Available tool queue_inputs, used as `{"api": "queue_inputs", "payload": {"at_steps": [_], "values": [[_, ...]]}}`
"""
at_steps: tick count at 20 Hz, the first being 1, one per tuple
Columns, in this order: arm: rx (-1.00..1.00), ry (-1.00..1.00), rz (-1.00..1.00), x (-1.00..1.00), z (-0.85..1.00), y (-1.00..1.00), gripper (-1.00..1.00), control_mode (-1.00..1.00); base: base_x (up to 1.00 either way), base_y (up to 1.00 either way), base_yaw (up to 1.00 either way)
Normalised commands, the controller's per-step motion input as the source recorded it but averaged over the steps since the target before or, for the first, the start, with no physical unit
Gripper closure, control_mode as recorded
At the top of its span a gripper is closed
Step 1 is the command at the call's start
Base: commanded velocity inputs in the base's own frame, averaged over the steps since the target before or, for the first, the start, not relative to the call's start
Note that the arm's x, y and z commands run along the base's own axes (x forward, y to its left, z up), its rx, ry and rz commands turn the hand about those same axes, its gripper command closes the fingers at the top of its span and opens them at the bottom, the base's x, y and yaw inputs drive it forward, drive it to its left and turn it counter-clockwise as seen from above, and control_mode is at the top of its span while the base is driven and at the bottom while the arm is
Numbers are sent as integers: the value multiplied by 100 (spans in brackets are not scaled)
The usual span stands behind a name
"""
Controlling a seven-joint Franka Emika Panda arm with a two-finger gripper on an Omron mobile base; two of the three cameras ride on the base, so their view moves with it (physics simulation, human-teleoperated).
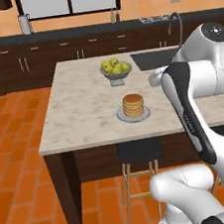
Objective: Take the strawberry from the fridge and place it on top of the pancake, located on the dining counter.
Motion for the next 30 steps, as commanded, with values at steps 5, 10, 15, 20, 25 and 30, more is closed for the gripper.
{"api": "queue_inputs", "payload": {"at_steps": [5, 10, 15, 20, 25, 30], "values": [[0, 0, 0, 0, 0, 0, 100, 100, 86, 24, -40], [0, 0, 0, 0, 0, 0, 100, 100, 73, 56, -18], [-2, 12, 0, 20, -10, 4, 100, -100, 78, 43, -2], [-16, 73, 2, 86, -71, 25, 100, -100, 0, 0, 0], [-5, 45, 1, 65, -64, 13, 100, -100, 0, 0, 0], [9, 10, 10, 48, -66, -1, 100, -100, 0, 0, 0]]}}
